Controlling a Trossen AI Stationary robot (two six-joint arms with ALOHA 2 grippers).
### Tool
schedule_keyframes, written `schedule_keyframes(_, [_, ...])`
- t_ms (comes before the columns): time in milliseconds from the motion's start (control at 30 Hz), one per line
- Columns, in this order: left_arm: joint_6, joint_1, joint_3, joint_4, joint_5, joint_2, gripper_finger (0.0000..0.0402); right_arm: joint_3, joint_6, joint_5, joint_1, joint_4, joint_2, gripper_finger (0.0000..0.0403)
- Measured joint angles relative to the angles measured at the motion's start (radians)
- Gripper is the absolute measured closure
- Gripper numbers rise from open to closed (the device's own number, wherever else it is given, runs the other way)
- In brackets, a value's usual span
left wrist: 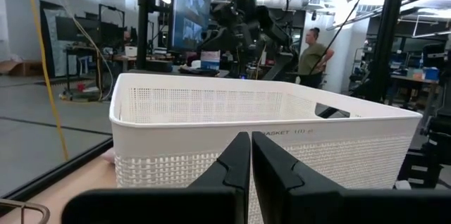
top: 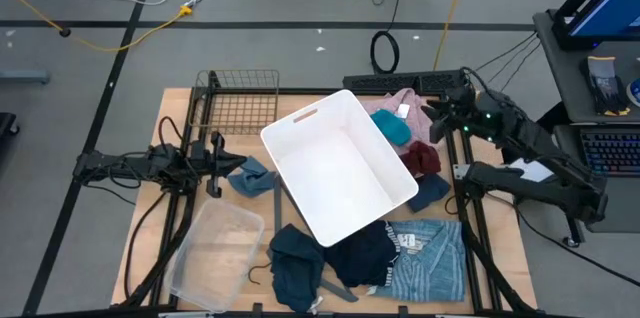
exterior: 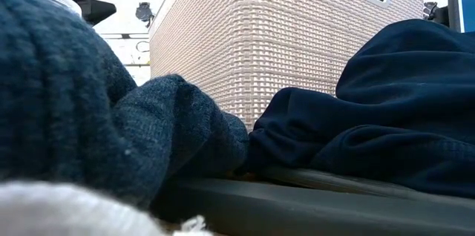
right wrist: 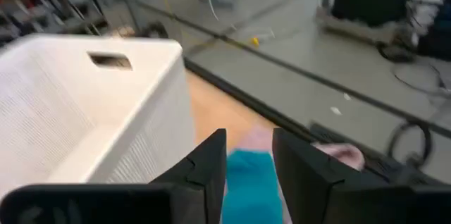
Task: Pick & Place Cloths
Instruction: Put the red underwear into the mesh basket
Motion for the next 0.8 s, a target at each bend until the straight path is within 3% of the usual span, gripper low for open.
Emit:
schedule_keyframes(467, [-0.017, 0.000, 0.000, 0.057, 0.000, 0.000, 0.0385, 0.042, 0.153, 0.000, 0.000, -0.510, 0.140, 0.0213])
schedule_keyframes(600, [0.010, 0.000, 0.000, 0.110, 0.000, 0.000, 0.0385, 0.042, 0.150, -0.018, 0.000, -0.540, 0.145, 0.0188])
schedule_keyframes(800, [0.011, 0.000, 0.000, 0.165, 0.000, 0.000, 0.0385, 0.042, 0.110, -0.160, 0.003, -0.543, 0.147, 0.0152])
